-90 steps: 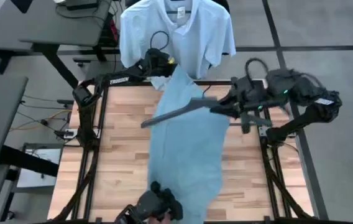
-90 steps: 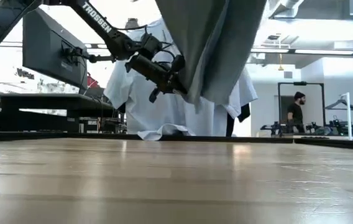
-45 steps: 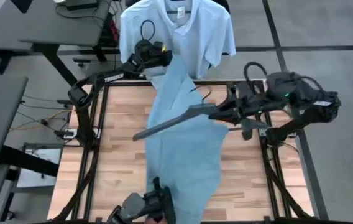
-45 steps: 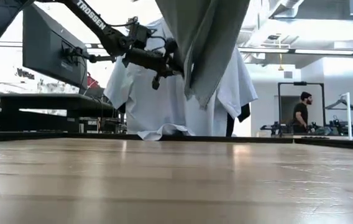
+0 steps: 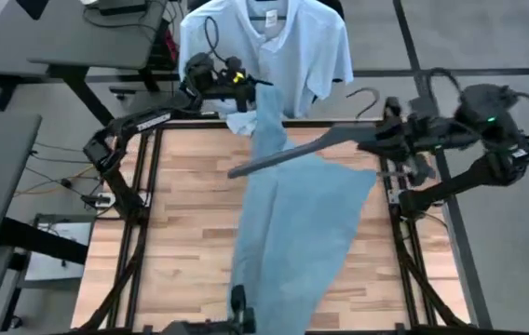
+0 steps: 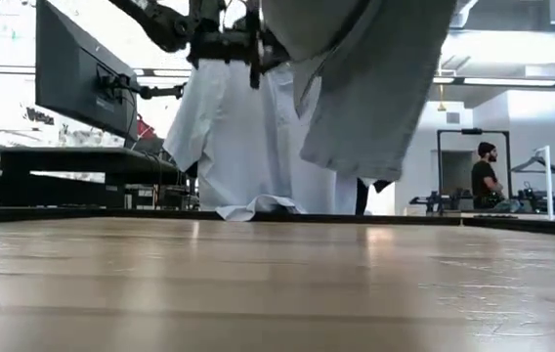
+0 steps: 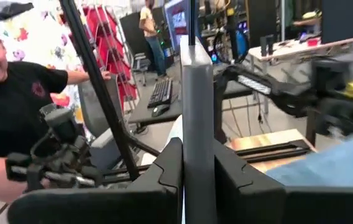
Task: Hang clothes
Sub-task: Insert the blue jeans on the grey hanger, then hang the blue jeans on the rack
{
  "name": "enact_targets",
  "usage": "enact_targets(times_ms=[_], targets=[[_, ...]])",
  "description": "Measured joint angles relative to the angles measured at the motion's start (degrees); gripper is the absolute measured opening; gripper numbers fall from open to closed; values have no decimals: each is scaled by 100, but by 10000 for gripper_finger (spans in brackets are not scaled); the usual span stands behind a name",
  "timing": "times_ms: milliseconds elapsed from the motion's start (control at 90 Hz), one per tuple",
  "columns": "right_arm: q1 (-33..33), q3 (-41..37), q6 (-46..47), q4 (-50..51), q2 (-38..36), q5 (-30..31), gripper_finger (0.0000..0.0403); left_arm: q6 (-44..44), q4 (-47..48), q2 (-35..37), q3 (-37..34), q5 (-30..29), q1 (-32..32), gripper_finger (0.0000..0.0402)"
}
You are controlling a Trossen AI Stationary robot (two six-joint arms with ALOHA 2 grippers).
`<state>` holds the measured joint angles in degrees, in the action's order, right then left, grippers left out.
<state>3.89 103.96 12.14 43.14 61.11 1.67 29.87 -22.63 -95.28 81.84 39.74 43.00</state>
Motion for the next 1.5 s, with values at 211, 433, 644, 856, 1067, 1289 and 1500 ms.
enact_targets(times_ms=[211,433,644,856,1067,1289,1500], targets=[[-152,41,-37,37,-235,-807,29,-439,173,810,9,-45,-403,139],[-64,292,49,369,-373,-1331,29,-2574,2714,1405,15,-977,-975,139],[-34,354,344,511,-511,-1377,29,-3734,5551,1592,13,-2776,-1050,140],[-173,356,573,511,-512,-1350,29,-3690,7155,1547,-90,-2998,-1039,143],[-396,356,608,608,-452,-1344,29,-3493,6777,1526,-116,-2035,-1064,143],[-485,356,601,599,-388,-1359,29,-3637,5689,1454,-116,-1350,-1725,143],[-531,356,677,547,-370,-1357,29,-3383,4571,1205,-117,-1349,-2778,143]])
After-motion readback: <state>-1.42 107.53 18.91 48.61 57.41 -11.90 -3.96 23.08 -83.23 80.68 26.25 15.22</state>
